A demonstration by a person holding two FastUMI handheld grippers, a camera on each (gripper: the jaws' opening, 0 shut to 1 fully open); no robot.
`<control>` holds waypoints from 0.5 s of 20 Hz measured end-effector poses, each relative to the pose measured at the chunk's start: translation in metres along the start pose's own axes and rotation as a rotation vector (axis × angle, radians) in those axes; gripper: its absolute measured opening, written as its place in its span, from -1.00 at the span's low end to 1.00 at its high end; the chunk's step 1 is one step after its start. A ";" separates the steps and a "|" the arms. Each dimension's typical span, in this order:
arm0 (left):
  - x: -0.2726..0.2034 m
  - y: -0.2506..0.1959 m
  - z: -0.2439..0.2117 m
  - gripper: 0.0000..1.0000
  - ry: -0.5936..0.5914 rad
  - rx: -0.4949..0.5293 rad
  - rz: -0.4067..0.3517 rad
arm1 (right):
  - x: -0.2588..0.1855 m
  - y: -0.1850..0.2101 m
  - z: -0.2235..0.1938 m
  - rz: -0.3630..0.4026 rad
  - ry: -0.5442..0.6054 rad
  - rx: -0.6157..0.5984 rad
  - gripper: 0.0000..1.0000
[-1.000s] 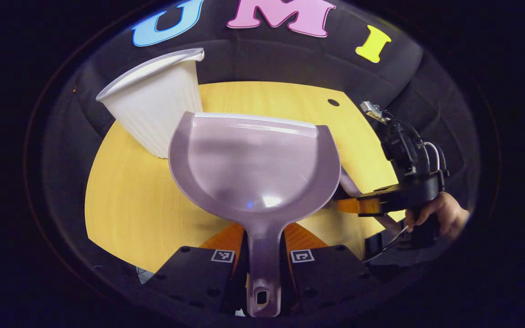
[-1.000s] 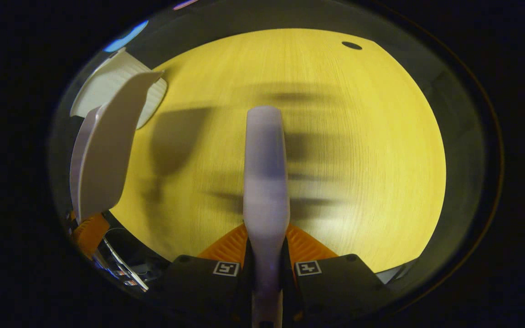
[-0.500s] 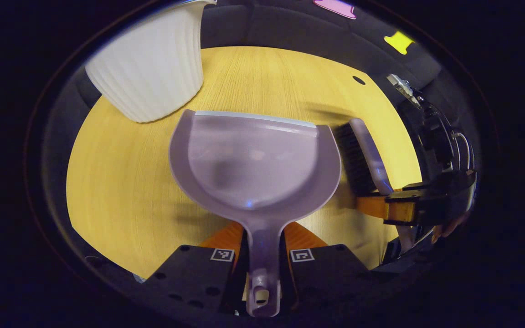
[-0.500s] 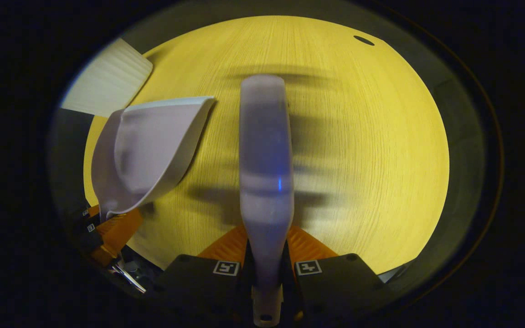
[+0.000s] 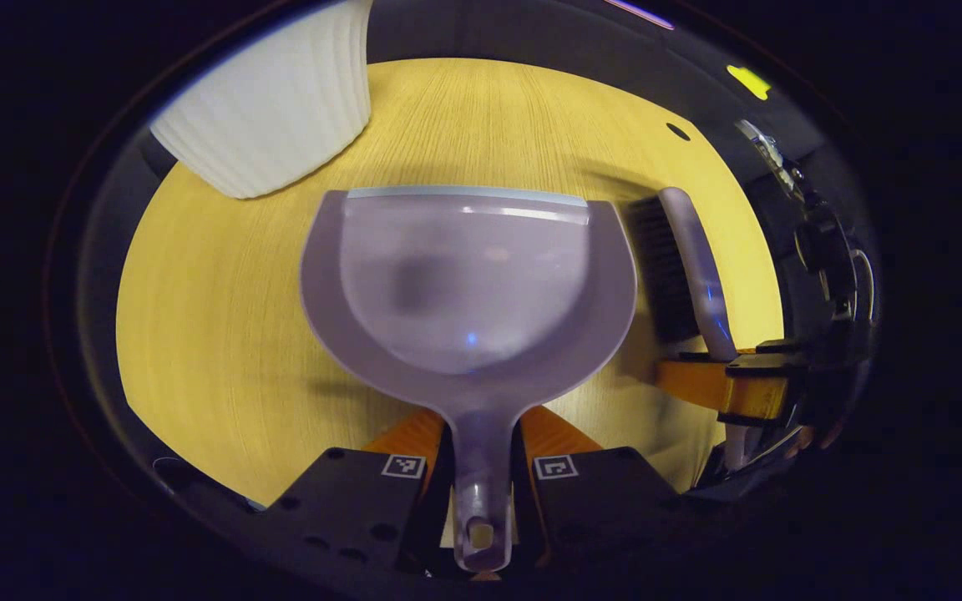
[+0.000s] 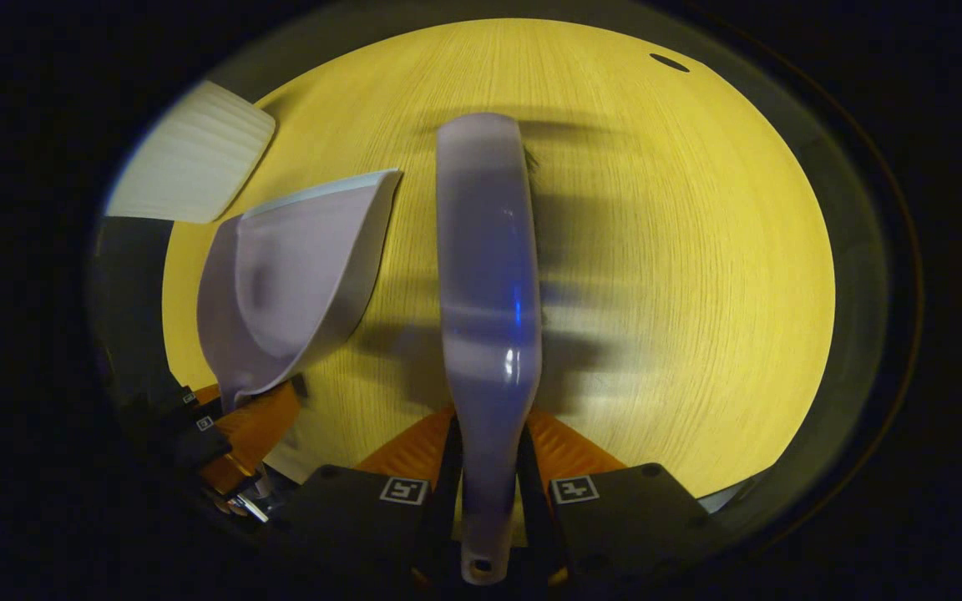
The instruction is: Pick up the small broom and dustpan from the desktop, sweep the trash into the dustpan with the broom, and then empty the trash into the garbage bin.
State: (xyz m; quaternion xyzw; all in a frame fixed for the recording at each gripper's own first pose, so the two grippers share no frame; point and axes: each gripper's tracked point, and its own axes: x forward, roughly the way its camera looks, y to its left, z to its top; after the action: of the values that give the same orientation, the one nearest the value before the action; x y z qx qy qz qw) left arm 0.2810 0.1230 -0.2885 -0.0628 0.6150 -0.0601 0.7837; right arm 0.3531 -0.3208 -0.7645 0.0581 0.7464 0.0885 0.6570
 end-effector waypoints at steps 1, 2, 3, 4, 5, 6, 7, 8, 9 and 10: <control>0.000 -0.001 0.002 -0.31 -0.002 0.003 -0.004 | -0.002 0.002 -0.001 0.000 -0.006 -0.007 -0.21; 0.000 0.000 0.004 -0.05 -0.006 0.007 -0.001 | -0.005 0.004 -0.002 0.003 -0.009 -0.010 -0.06; -0.002 0.001 0.006 0.15 -0.014 0.013 0.013 | -0.010 0.007 -0.003 0.011 -0.015 -0.007 0.01; -0.006 0.003 0.005 0.26 -0.020 0.019 0.023 | -0.015 0.009 -0.003 0.022 -0.029 -0.002 0.35; -0.013 0.003 0.003 0.36 -0.024 0.025 0.030 | -0.024 0.010 0.000 0.033 -0.059 0.000 0.61; -0.024 0.005 0.003 0.39 -0.039 0.031 0.049 | -0.034 0.012 0.003 0.034 -0.092 -0.006 0.77; -0.035 0.009 0.004 0.37 -0.062 0.038 0.077 | -0.046 0.010 0.007 0.027 -0.136 -0.022 0.98; -0.049 0.011 0.004 0.37 -0.095 0.046 0.103 | -0.060 0.007 0.013 0.014 -0.192 -0.039 0.80; -0.066 0.013 0.010 0.41 -0.156 0.054 0.126 | -0.075 0.004 0.021 0.000 -0.249 -0.049 0.80; -0.082 0.012 0.015 0.45 -0.212 0.058 0.133 | -0.090 0.003 0.029 -0.005 -0.304 -0.053 0.96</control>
State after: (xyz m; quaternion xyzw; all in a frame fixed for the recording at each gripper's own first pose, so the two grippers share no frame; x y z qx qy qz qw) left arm 0.2764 0.1497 -0.2088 -0.0049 0.5297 -0.0186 0.8480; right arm 0.3938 -0.3347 -0.6800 0.0515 0.6359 0.0969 0.7640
